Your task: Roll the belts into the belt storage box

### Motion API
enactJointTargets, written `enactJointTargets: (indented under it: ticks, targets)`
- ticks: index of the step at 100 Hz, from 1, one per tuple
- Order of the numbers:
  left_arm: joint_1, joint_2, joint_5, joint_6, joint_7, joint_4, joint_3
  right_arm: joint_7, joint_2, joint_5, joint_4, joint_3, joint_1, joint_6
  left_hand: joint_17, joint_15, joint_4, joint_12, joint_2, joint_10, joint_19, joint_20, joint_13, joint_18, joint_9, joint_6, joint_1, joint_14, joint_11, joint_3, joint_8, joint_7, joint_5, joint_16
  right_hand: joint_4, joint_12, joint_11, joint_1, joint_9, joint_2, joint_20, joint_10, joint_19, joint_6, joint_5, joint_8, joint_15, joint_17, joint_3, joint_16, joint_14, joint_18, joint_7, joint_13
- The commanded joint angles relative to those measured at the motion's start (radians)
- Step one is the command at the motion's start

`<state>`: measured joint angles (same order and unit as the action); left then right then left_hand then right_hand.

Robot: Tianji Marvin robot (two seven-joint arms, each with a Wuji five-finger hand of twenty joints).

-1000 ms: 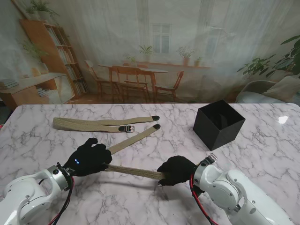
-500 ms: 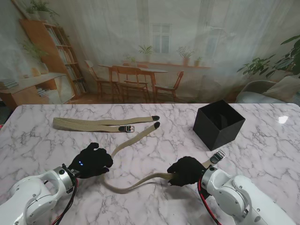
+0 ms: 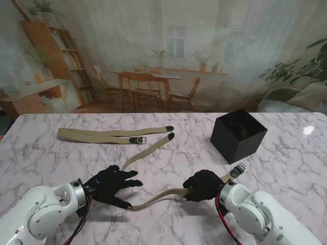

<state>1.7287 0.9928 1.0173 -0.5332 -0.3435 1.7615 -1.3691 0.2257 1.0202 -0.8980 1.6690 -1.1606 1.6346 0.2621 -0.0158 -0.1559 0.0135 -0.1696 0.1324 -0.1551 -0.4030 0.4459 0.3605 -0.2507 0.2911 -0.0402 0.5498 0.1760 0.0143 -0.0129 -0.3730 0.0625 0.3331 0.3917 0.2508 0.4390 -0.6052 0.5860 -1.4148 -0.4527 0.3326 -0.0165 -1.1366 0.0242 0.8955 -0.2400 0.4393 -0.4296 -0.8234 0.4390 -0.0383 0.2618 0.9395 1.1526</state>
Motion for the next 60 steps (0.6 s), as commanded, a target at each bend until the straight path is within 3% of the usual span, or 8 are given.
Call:
enactJointTargets:
  ticks: [1,8,25,45,51,60]
  targets:
    - [-0.014,-0.005,0.041,-0.012,0.005,-0.014,0.009,-0.005,0.002,-0.005,-0.001,-0.004,0.003,-0.005,0.005,0.028,0.009,0.031,0.072,-0.009,0.068,-0.014,-0.032,-0.016,-0.054,0.03,-0.047,0.01,-0.02,-0.012,0.035,-0.033,-0.036,-0.023,-0.004,0.011,-0.016,0.026,-0.043,0.001,0.009,-0.019,-0.005,0.02,0.015,-0.004,0.027,0.004,-0.024,0.009,0.017,0.016,0.03,0.023]
    - [-0.03,-0.01,0.03,-0.021,-0.029,-0.024,0.025,-0.009,0.002,-0.008,-0.001,-0.006,0.004,-0.004,0.005,0.031,0.011,0.033,0.13,-0.01,0.084,-0.012,-0.045,-0.013,-0.051,0.045,-0.016,0.008,-0.017,-0.009,0.04,-0.03,-0.025,-0.026,-0.004,0.011,-0.016,0.025,-0.044,0.001,0.009,-0.019,-0.004,0.02,0.015,-0.004,0.026,0.005,-0.024,0.009,0.018,0.018,0.03,0.022]
    - [-0.061,-0.017,0.087,-0.017,-0.038,-0.052,0.06,-0.013,0.002,-0.01,-0.004,-0.006,0.002,-0.001,-0.014,0.019,0.01,0.013,0.199,-0.002,0.101,-0.003,-0.052,-0.008,0.005,0.076,0.056,0.008,0.017,0.005,0.03,0.017,0.056,-0.021,-0.004,0.01,-0.016,0.026,-0.043,0.003,0.007,-0.02,0.001,0.014,0.015,-0.003,0.025,0.01,-0.025,0.008,0.018,0.022,0.028,0.022]
    - [-0.087,-0.018,0.1,-0.005,-0.032,-0.081,0.096,-0.021,0.004,-0.006,-0.007,-0.007,0.002,-0.001,-0.034,0.006,-0.013,-0.012,0.177,0.015,0.096,0.015,-0.046,0.009,0.031,0.103,0.182,0.001,0.045,0.067,0.026,0.03,0.056,-0.014,-0.005,0.01,-0.015,0.027,-0.043,0.003,0.006,-0.023,0.004,0.008,0.017,-0.003,0.025,0.01,-0.026,0.008,0.016,0.024,0.025,0.023]
    - [-0.094,-0.019,0.098,-0.001,-0.033,-0.088,0.108,-0.023,0.004,-0.004,-0.008,-0.006,0.001,0.0,-0.033,0.0,-0.035,-0.023,0.158,0.022,0.086,0.026,-0.042,0.02,0.036,0.113,0.268,-0.005,0.055,0.113,0.029,0.032,0.058,-0.01,-0.005,0.01,-0.016,0.026,-0.045,0.003,0.006,-0.022,0.004,0.009,0.019,-0.003,0.025,0.01,-0.027,0.008,0.016,0.024,0.024,0.023]
    - [-0.106,-0.018,0.097,0.002,-0.014,-0.103,0.126,-0.025,0.005,0.0,-0.012,-0.003,-0.004,0.003,-0.033,-0.007,-0.06,-0.036,0.149,0.045,0.067,0.04,-0.027,0.028,0.067,0.13,0.321,-0.017,0.076,0.154,0.014,0.071,0.106,-0.006,-0.004,0.01,-0.017,0.025,-0.044,0.004,0.006,-0.022,0.005,0.009,0.019,-0.003,0.024,0.011,-0.027,0.008,0.015,0.024,0.023,0.022]
